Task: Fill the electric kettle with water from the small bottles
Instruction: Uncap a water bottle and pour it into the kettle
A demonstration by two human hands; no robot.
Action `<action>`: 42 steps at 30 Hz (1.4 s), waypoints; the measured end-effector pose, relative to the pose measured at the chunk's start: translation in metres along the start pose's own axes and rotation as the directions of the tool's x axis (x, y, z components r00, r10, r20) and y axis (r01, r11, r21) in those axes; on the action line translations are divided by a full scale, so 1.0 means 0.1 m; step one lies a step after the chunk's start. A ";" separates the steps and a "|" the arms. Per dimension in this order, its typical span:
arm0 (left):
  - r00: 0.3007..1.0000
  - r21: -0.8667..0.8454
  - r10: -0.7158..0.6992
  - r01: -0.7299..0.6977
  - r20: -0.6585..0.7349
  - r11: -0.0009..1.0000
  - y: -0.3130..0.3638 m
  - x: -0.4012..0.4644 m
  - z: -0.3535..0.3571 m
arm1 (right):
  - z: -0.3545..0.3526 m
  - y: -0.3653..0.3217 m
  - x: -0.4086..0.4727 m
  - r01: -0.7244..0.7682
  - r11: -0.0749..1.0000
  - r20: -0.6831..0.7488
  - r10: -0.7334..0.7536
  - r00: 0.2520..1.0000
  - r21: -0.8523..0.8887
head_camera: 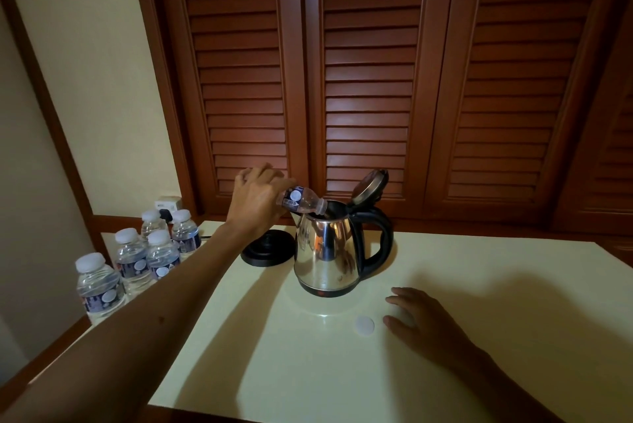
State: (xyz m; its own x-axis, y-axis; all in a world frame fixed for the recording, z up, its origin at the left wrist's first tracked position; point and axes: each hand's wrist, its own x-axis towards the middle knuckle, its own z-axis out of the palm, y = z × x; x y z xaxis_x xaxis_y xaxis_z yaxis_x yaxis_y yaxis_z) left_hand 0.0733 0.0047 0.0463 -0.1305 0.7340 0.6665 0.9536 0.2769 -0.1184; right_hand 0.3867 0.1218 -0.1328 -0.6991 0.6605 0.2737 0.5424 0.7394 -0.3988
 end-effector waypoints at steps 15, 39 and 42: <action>0.989 0.127 0.147 -0.142 -0.026 0.982 0.08 0.07 -0.01 | -0.01 -0.03 0.00 -0.004 0.999 -0.008 0.004 1.000 -0.035; 0.826 -0.574 -0.442 0.562 0.350 0.596 0.48 -1.08 0.24 | -0.05 -0.54 -0.05 0.108 0.993 0.019 -0.109 0.994 0.052; 0.775 -0.665 -0.437 0.624 0.457 0.411 0.56 -1.27 0.24 | -0.07 -0.64 -0.01 0.077 0.996 0.186 -0.068 0.980 -0.041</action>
State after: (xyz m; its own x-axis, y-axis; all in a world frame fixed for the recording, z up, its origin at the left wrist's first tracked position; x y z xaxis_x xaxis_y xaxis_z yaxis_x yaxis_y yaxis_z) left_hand 0.1366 -0.0581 -0.0623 -0.6419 0.7310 0.2316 0.4909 0.1598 0.8564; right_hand 0.3564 0.0745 -0.1011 -0.8085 0.5733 0.1329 0.5061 0.7926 -0.3400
